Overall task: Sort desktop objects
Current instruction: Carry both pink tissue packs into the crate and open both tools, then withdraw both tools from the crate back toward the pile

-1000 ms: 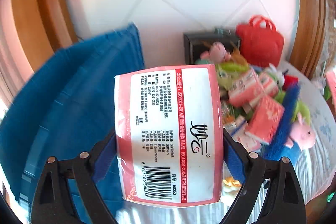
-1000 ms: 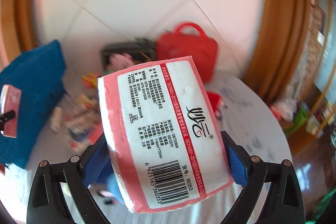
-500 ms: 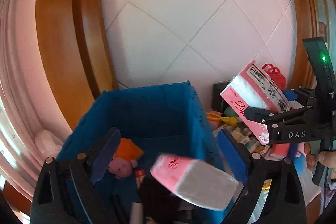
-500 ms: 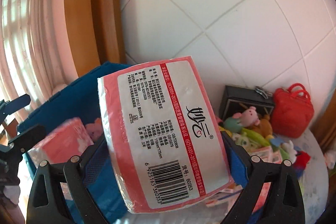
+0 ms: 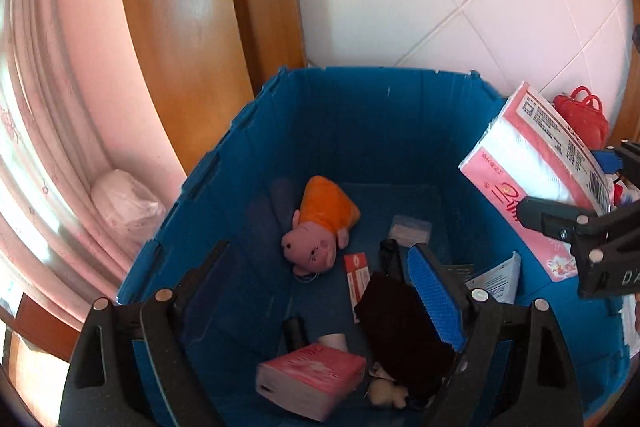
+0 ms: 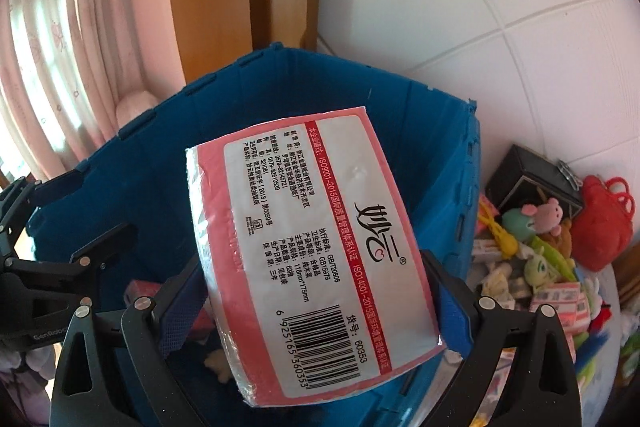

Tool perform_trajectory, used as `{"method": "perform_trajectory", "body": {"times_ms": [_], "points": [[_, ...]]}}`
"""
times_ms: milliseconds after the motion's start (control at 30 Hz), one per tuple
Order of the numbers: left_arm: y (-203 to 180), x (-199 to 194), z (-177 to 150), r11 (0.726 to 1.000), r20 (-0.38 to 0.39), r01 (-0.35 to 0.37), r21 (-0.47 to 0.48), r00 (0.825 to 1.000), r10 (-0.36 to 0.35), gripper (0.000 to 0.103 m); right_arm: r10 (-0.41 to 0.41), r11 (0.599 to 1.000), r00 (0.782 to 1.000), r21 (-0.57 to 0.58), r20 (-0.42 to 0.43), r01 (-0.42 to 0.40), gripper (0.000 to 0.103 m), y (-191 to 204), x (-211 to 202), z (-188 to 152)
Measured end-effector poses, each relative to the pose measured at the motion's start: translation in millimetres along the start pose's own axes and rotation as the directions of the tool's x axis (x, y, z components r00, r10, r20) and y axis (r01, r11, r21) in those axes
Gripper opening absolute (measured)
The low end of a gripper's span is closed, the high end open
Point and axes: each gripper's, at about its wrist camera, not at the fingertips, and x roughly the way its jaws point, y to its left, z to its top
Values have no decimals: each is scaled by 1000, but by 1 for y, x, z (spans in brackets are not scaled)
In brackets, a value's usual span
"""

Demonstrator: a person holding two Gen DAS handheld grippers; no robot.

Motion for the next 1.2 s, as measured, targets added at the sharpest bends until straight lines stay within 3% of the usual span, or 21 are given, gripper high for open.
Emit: {"method": "perform_trajectory", "body": {"times_ms": [200,367,600,1000,1200], "points": [[0,9,-8,1000,-9,3,-14,1000,-4,89,-61,998,998,-36,-24,60,99,4,17,-9],[0,3,-11,1000,12,-2,-15,1000,3,89,-148,987,989,-62,25,149,103,10,10,-10],[1,-18,-17,998,71,4,-65,997,1,89,-205,973,974,-91,96,214,103,22,-18,-17],[-8,-51,-36,990,136,50,-129,990,-32,89,-196,979,968,-33,154,203,103,14,-57,-54],[-32,-74,-40,989,211,97,-112,975,-72,89,-191,981,958,73,212,180,103,-20,-90,-81]]}}
